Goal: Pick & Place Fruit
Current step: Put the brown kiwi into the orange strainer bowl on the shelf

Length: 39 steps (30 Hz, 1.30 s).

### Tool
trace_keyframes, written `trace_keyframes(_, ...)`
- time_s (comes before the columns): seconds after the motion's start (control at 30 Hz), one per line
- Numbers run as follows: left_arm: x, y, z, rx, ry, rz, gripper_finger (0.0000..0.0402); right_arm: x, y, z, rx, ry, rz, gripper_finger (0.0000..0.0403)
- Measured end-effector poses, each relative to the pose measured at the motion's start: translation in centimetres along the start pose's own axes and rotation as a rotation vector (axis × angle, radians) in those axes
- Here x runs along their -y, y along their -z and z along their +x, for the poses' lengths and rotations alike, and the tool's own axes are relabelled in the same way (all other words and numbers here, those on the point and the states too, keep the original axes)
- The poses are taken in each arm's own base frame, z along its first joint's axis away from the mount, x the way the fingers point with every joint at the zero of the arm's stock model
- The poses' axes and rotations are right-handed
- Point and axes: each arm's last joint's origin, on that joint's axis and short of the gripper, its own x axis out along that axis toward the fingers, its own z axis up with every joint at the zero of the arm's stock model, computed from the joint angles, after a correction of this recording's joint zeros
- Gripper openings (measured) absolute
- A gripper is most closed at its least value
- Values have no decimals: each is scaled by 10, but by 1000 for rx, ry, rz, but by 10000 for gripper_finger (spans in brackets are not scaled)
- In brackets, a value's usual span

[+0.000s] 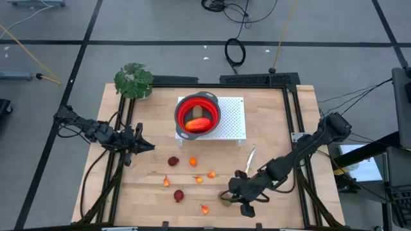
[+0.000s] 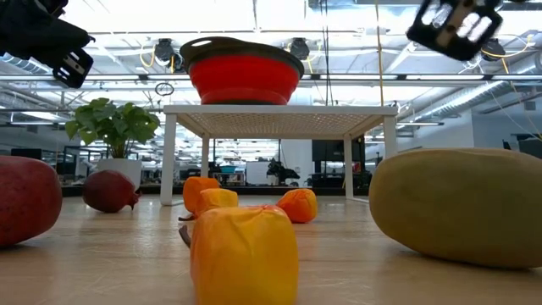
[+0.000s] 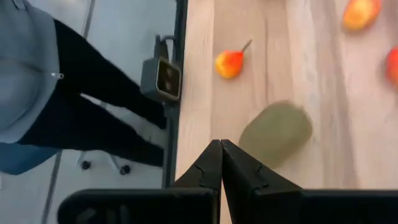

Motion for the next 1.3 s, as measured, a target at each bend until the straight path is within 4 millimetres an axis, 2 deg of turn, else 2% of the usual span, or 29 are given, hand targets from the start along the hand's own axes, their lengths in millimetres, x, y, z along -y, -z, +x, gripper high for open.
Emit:
trace_keyframes(0.17, 0, 0, 0, -1, 0, 4, 24, 3, 3, 7, -21, 19, 50, 4)
trace_keyframes(0.37, 0, 0, 0, -3, -1, 5, 24, 7, 1, 6, -25, 40, 116, 43)
trace_keyframes(0.5, 0, 0, 0, -5, -1, 5, 24, 9, -1, 6, -21, 41, 142, 89)
trace_keyframes(0.83, 0, 1, 0, -5, -1, 5, 24, 9, -1, 6, -12, 45, 143, 232)
trace_keyframes(0.97, 0, 1, 0, -5, -1, 5, 24, 9, -1, 6, -6, 51, 141, 272)
trace_keyframes(1.13, 0, 1, 0, -8, -2, 5, 24, 10, -1, 6, 2, 65, 142, 294)
trace_keyframes(1.3, 0, 1, 0, -10, -2, 6, 24, 15, 2, 18, -26, 88, 155, 293)
